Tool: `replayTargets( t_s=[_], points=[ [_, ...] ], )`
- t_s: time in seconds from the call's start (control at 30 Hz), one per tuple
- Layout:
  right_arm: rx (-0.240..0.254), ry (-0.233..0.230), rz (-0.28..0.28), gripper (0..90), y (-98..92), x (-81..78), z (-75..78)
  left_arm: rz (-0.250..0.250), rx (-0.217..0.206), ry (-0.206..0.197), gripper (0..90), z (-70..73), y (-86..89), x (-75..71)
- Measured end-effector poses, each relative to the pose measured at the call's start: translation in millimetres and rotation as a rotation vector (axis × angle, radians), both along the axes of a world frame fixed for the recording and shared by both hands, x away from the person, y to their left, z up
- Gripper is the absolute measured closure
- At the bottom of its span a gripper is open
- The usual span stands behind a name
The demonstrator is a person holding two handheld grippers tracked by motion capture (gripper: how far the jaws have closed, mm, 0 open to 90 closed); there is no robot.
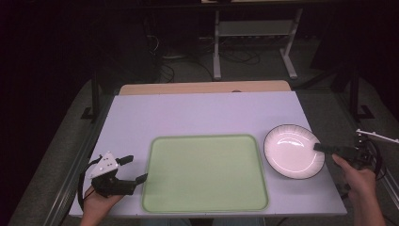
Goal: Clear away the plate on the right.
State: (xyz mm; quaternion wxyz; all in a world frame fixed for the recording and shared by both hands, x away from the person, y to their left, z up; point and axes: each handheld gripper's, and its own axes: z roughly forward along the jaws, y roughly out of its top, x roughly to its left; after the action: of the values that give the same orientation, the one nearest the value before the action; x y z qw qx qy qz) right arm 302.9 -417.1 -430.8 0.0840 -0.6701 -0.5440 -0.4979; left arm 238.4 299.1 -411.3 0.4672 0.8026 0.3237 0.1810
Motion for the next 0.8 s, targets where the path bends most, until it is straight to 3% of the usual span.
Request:
replayTargets(
  t_s=[0.4, 0.6, 0.8],
  points=[
    [0.008, -0.065, 0.047, 81.1, 18.0, -1.0, 21.3, -0.001, 0.000, 0.001, 14.8, -0.2, -0.4, 0.0],
    [0.012, -0.113, 0.092, 80.8, 41.8, 1.9, 37.3, 0.001, -0.002, 0.002, 14.8, -0.2, 0.2, 0.1],
    [0.012, -0.126, 0.142, 80.4, 61.8, 4.7, 44.9, 0.003, -0.002, -0.001, 14.8, 0.2, 0.4, -0.2]
  ],
)
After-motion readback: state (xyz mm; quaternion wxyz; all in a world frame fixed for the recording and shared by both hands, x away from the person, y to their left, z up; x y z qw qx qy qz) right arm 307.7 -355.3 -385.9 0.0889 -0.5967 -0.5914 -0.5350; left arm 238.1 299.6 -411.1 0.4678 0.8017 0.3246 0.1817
